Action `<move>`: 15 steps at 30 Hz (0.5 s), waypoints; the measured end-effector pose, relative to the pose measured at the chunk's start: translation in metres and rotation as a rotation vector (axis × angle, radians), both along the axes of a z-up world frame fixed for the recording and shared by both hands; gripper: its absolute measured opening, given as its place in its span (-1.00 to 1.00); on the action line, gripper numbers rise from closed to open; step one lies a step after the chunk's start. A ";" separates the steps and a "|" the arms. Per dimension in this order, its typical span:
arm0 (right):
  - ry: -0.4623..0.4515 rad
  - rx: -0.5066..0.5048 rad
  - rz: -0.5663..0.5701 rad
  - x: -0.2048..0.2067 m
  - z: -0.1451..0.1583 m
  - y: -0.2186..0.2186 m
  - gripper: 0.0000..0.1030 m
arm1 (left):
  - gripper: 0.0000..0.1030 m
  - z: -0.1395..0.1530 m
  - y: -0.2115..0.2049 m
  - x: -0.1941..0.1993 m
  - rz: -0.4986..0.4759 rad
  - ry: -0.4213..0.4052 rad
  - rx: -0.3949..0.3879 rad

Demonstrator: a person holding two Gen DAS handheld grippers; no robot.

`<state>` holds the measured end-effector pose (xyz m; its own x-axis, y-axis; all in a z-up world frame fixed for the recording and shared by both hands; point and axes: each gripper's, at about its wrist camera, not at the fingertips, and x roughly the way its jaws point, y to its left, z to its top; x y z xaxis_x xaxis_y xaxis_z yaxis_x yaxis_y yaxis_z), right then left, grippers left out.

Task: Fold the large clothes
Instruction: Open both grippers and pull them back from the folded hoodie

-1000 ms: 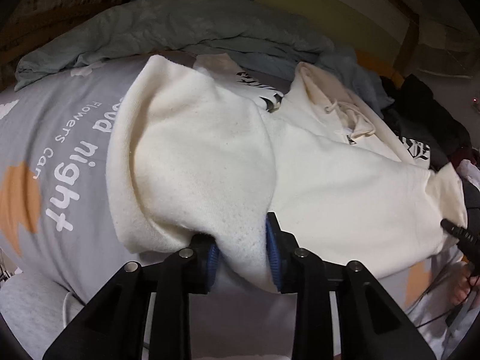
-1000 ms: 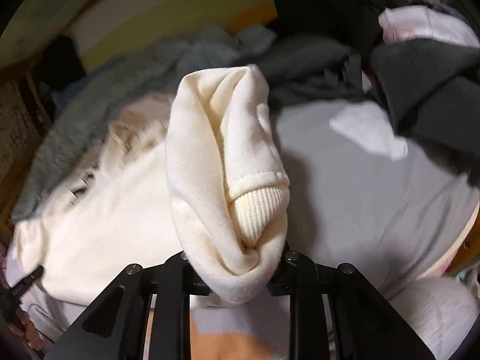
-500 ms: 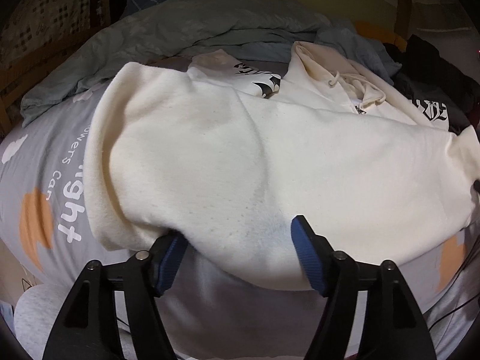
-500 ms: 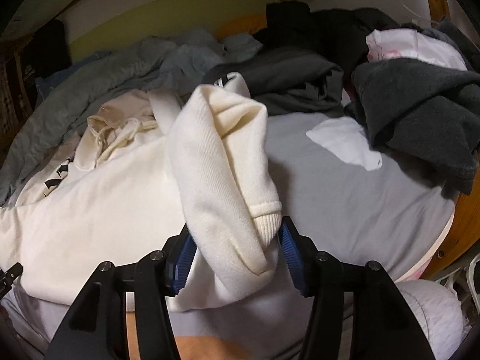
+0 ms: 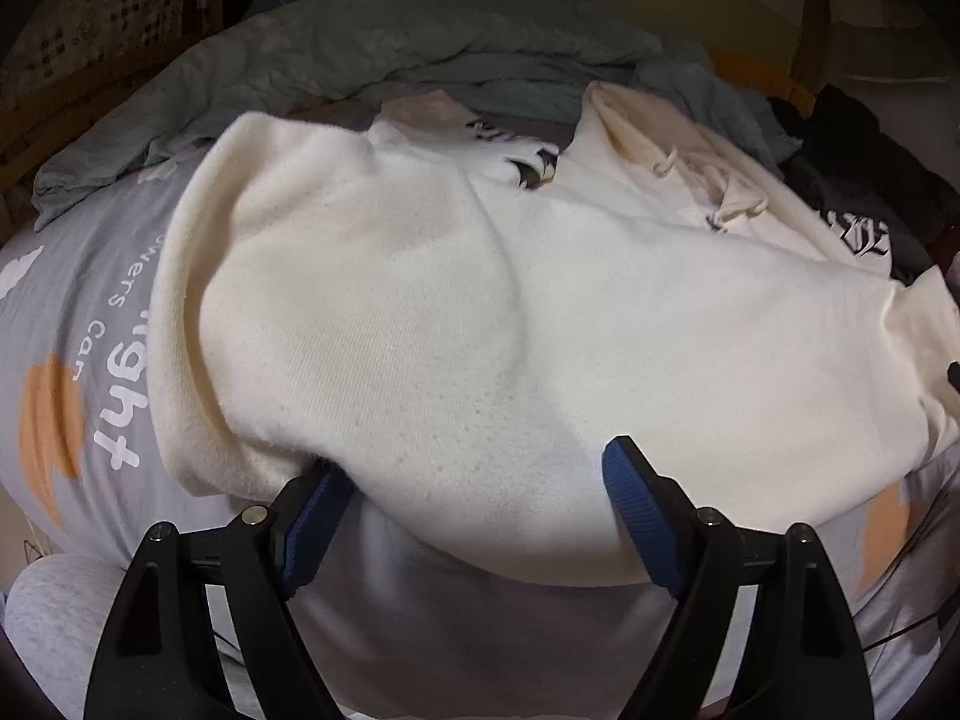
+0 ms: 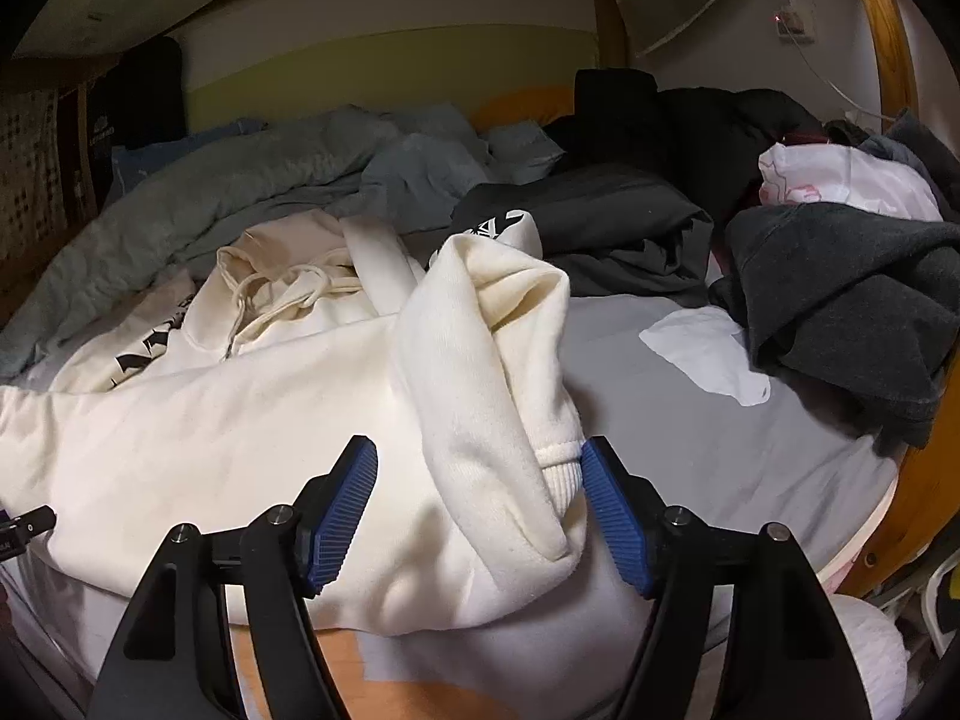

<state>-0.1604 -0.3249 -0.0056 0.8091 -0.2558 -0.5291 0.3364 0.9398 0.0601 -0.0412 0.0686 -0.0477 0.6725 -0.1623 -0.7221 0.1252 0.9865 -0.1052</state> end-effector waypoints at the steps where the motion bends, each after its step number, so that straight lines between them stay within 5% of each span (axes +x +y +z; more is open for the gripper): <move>1: 0.001 0.008 -0.001 0.000 0.000 -0.001 0.40 | 0.60 0.002 0.001 -0.002 0.000 -0.013 -0.002; 4: -0.007 0.025 0.002 0.000 0.000 -0.002 0.40 | 0.60 0.012 0.000 -0.012 0.019 -0.086 0.008; 11: 0.001 0.020 0.002 0.000 -0.001 -0.001 0.41 | 0.84 0.052 -0.016 -0.060 0.101 -0.495 0.152; 15: -0.004 0.023 0.004 0.000 -0.002 -0.001 0.41 | 0.90 0.056 -0.013 -0.064 0.109 -0.529 0.154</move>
